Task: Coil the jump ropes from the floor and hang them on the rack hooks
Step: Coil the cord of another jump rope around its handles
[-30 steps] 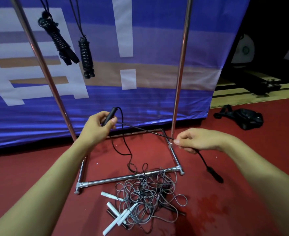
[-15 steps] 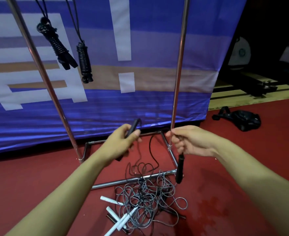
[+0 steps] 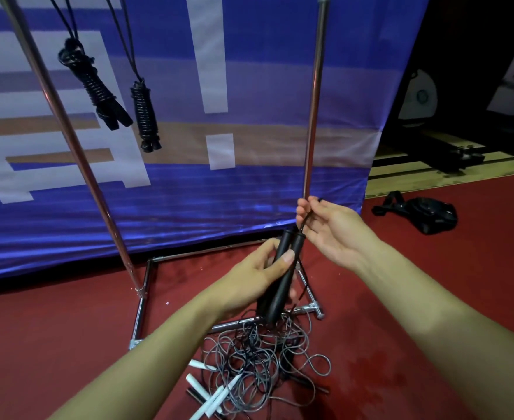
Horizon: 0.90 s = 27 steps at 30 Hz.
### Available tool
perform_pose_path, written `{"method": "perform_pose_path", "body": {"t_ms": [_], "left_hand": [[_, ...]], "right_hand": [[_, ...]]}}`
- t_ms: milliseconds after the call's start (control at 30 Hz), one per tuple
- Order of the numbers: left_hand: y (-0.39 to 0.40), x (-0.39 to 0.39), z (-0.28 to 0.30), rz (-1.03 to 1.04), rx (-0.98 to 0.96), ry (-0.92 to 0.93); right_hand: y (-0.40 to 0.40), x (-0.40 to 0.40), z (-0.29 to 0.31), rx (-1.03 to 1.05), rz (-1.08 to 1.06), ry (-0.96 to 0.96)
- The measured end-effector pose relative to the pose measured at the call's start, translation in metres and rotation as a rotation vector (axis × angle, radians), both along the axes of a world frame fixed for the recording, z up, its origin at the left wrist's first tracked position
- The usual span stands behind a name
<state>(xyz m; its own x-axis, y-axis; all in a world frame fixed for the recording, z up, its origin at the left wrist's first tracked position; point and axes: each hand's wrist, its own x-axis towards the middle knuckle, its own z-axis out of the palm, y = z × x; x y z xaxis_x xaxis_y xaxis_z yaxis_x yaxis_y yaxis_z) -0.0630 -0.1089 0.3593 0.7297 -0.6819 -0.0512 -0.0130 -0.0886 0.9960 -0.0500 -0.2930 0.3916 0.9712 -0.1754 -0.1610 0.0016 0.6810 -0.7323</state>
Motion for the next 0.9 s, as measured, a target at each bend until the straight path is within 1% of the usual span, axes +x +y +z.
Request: {"method": "perform_pose_path", "body": {"t_ms": [67,100,167,200,233,267,300,367,400,433,467,533,667,700,733,833,900], "left_hand": [[0.001,0.001,0.001,-0.020,-0.035,0.059],[0.001,0.001,0.002,-0.028,-0.047,0.069],[0.002,0.002,0.004,-0.030,-0.076,0.083],[0.004,0.003,0.004,-0.022,-0.101,0.107],[0.005,0.004,0.005,-0.015,-0.128,0.130],[0.007,0.007,0.005,-0.010,-0.150,0.146],[0.009,0.008,0.005,-0.005,-0.160,0.147],[0.010,0.011,0.007,-0.002,-0.156,0.136],[0.011,0.011,0.009,-0.004,-0.157,0.135],[0.011,0.012,0.011,-0.003,-0.158,0.137],[0.012,0.012,0.013,-0.002,-0.158,0.138],[0.015,0.014,0.016,-0.007,-0.163,0.130],[0.021,0.021,0.021,0.069,-0.216,0.137],[0.023,0.023,0.022,0.093,-0.232,0.147],[0.023,0.024,0.023,0.112,-0.240,0.147],[0.019,0.023,0.023,0.180,-0.270,0.143],[0.015,0.024,0.023,0.250,-0.295,0.166]], "right_hand": [[-0.005,-0.003,-0.002,-0.200,0.042,0.005],[-0.008,-0.004,-0.003,-0.402,0.068,0.033],[-0.018,-0.005,-0.006,-1.000,0.068,0.115],[-0.024,-0.005,-0.010,-1.285,0.013,0.139],[-0.029,-0.004,-0.014,-1.478,-0.059,0.133],[-0.033,-0.005,-0.016,-1.538,-0.104,0.091],[-0.035,-0.006,-0.019,-1.512,-0.083,0.024],[-0.028,-0.009,-0.024,-1.301,0.151,-0.131],[-0.022,-0.010,-0.029,-1.163,0.280,-0.173],[-0.015,-0.010,-0.034,-1.070,0.373,-0.193],[-0.009,-0.010,-0.039,-1.019,0.438,-0.191],[-0.002,-0.010,-0.047,-0.969,0.507,-0.178],[0.003,-0.012,-0.046,-0.824,0.513,-0.166],[0.006,-0.014,-0.043,-0.816,0.515,-0.147],[0.008,-0.015,-0.043,-0.851,0.503,-0.142],[0.016,-0.017,-0.045,-1.072,0.395,-0.162],[0.022,-0.017,-0.048,-1.154,0.328,-0.107]]}}
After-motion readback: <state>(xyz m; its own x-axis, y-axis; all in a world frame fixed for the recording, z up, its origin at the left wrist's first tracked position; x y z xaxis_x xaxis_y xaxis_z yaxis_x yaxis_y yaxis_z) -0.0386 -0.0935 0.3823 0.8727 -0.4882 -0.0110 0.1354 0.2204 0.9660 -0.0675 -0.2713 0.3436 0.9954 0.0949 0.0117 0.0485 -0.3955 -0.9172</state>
